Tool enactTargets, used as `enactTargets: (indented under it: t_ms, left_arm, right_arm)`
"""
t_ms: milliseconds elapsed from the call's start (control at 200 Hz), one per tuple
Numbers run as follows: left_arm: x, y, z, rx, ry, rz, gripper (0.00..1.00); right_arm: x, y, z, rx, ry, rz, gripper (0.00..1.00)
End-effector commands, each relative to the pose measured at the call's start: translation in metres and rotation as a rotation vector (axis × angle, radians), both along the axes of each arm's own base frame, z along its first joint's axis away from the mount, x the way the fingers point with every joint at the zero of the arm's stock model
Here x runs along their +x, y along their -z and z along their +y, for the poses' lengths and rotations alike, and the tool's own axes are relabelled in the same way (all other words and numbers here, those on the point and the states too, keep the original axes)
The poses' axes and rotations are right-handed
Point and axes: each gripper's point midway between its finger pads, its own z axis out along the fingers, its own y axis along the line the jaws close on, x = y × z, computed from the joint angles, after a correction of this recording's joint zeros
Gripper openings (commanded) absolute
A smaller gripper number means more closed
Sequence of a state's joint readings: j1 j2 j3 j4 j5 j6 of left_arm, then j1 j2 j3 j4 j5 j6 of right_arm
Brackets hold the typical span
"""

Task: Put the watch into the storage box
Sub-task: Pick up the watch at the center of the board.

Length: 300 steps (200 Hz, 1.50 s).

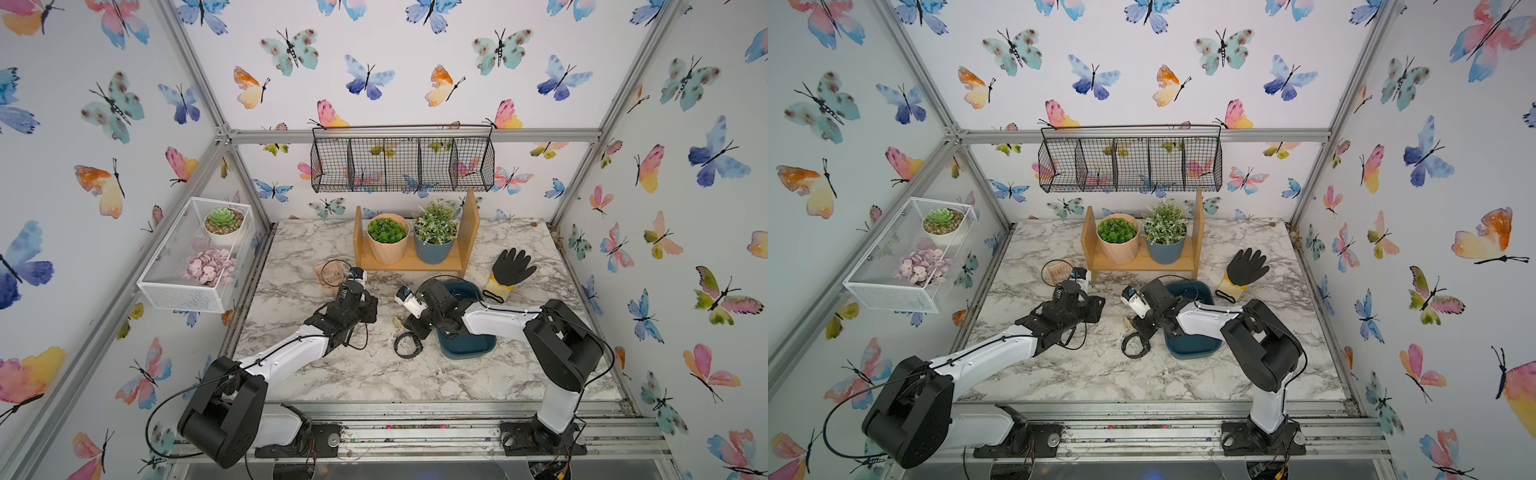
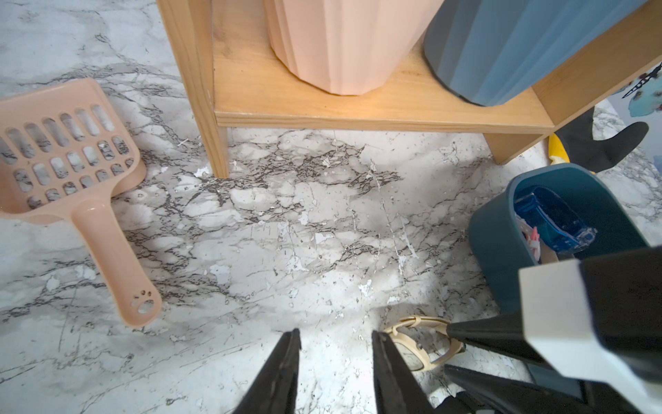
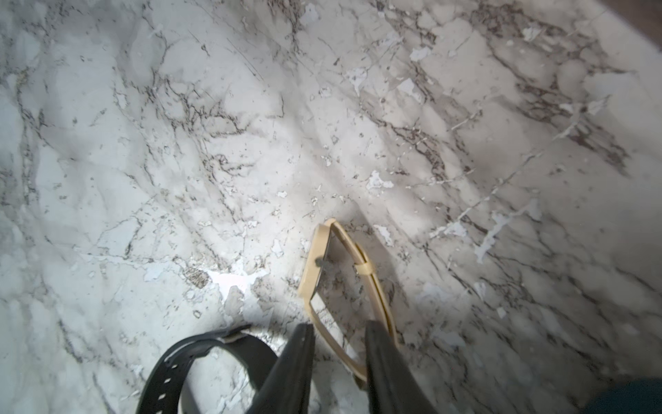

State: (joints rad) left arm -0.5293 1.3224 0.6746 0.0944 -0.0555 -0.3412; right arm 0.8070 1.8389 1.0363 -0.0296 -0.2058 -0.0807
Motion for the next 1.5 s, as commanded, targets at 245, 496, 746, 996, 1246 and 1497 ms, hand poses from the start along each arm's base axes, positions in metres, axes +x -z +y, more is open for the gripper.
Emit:
enactTargets:
  t_ms: [245, 496, 746, 996, 1246, 1497]
  left_arm:
    - [0.003, -0.008, 0.004, -0.012, -0.018, -0.029, 0.38]
    - [0.003, -0.009, 0.004, -0.006, -0.018, -0.029, 0.38]
    - [0.003, -0.01, 0.004, -0.004, -0.016, -0.029, 0.38]
    - [0.004, -0.011, 0.004, -0.002, -0.017, -0.03, 0.38]
    - [0.002, -0.01, 0.005, 0.001, -0.017, -0.027, 0.38]
    - [0.0, -0.009, 0.008, 0.011, -0.023, -0.027, 0.38]
  right_arm:
    - [-0.002, 0.01, 0.007, -0.05, -0.028, 0.0, 0.3]
    - [-0.004, 0.015, 0.011, -0.056, -0.041, 0.011, 0.27]
    - [-0.005, 0.019, 0.013, -0.064, -0.05, 0.019, 0.28]
    - [-0.004, 0.022, 0.015, -0.067, -0.053, 0.018, 0.29]
    - [0.001, 0.02, 0.02, -0.058, -0.041, 0.005, 0.39]
    - [0.002, 0.022, 0.021, -0.056, -0.041, 0.003, 0.42]
